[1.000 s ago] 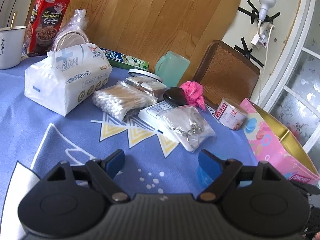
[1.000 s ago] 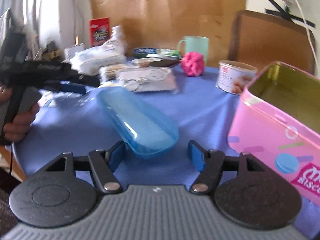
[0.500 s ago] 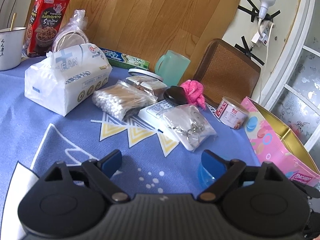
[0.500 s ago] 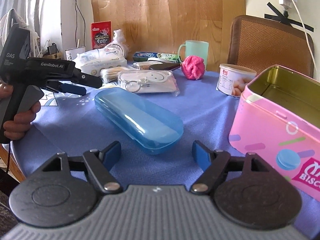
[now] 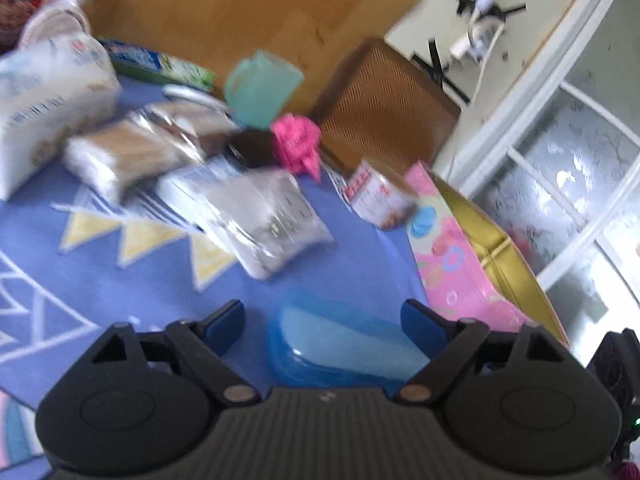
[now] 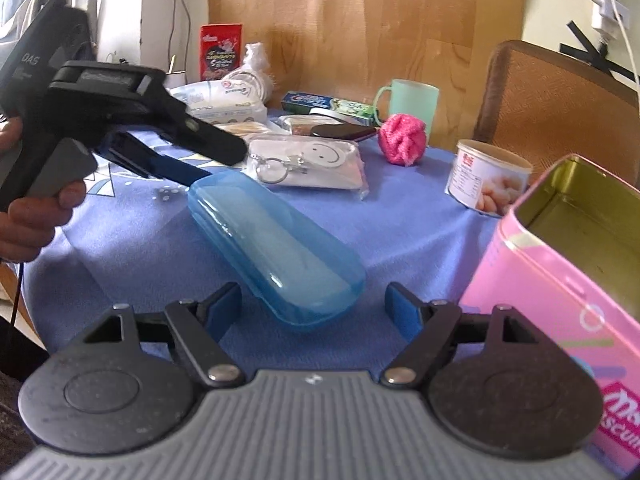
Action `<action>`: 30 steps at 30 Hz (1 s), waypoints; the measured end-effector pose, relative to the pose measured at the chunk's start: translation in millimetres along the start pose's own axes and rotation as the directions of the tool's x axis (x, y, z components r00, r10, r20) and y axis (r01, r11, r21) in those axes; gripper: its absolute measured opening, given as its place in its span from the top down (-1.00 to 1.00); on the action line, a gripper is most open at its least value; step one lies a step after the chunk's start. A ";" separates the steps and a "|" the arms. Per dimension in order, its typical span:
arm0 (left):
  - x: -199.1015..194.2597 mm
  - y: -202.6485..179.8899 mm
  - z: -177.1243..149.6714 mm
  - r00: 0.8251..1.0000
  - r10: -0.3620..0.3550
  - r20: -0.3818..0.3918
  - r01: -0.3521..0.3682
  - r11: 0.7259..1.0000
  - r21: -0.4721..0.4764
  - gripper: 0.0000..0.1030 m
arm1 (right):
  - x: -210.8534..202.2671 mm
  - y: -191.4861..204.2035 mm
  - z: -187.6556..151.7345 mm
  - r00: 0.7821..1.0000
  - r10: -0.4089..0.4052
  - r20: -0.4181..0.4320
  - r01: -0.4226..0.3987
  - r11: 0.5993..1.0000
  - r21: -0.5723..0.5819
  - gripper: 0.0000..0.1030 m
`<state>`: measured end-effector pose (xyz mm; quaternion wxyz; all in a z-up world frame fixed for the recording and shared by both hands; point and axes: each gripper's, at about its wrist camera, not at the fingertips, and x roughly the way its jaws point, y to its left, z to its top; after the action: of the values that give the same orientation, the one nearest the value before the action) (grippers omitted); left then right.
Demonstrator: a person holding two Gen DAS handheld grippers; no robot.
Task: Organize soft objects
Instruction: 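Lower the blue case into the pink tin and open the left tool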
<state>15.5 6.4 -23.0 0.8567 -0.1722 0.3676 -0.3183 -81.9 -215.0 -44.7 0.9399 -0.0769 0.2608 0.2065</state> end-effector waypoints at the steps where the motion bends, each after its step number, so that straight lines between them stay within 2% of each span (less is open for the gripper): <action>1: 3.5 -2.7 -2.2 1.000 0.005 -0.003 -0.005 1.000 0.008 -0.56 | 0.6 -0.1 0.2 1.000 0.012 -0.003 -0.012 1.000 0.006 -0.52; 3: 6.2 -10.4 -6.3 1.000 0.025 -0.003 -0.025 0.999 0.033 -0.44 | -0.7 0.5 -0.3 0.999 0.034 0.006 -0.034 0.999 0.018 -0.32; 6: 3.6 -17.0 -4.2 0.999 0.048 0.010 -0.048 0.998 0.035 -0.44 | -5.0 7.1 -1.1 0.999 0.002 0.032 -0.002 1.000 0.000 -0.32; 10: -2.6 -41.1 18.5 0.998 0.020 0.053 -0.025 0.996 0.089 -0.43 | -26.4 -2.9 9.7 0.992 -0.040 0.121 0.034 0.998 0.046 -0.32; 14: 6.3 -89.4 47.0 0.995 -0.038 0.092 0.019 0.981 0.193 -0.44 | -56.4 -22.6 22.4 0.969 -0.140 0.203 0.127 0.989 0.074 -0.32; 18: 34.9 -145.6 62.2 0.989 -0.120 0.083 0.089 0.946 0.311 -0.44 | -79.4 -54.6 19.1 0.938 -0.270 0.216 0.250 0.961 0.115 -0.32; 24: 93.9 -208.4 52.2 0.980 -0.201 -0.009 0.189 0.905 0.381 -0.43 | -98.4 -101.6 -8.5 0.888 -0.441 0.134 0.410 0.888 0.207 -0.32; 26: 112.9 -220.5 43.6 0.980 -0.192 -0.046 0.195 0.903 0.383 -0.46 | -97.6 -116.0 -15.7 0.857 -0.509 0.081 0.474 0.840 0.265 -0.33; 28: 123.9 -224.2 35.0 0.984 -0.164 -0.068 0.177 0.902 0.395 -0.46 | -94.8 -127.4 -22.7 0.809 -0.586 0.028 0.548 0.772 0.321 -0.44; 29: 124.2 -223.5 31.6 0.985 -0.156 -0.070 0.171 0.901 0.399 -0.46 | -95.3 -131.4 -25.6 0.801 -0.598 0.020 0.556 0.755 0.348 -0.45; 30: 122.3 -220.8 28.8 0.985 -0.157 -0.067 0.170 0.899 0.402 -0.48 | -97.0 -134.1 -27.6 0.801 -0.598 0.024 0.547 0.749 0.373 -0.44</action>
<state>8.8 -237.0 49.5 0.8378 -0.0153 0.2916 -0.4613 -112.7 -376.8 -12.6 0.9720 0.0289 0.1892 -0.1366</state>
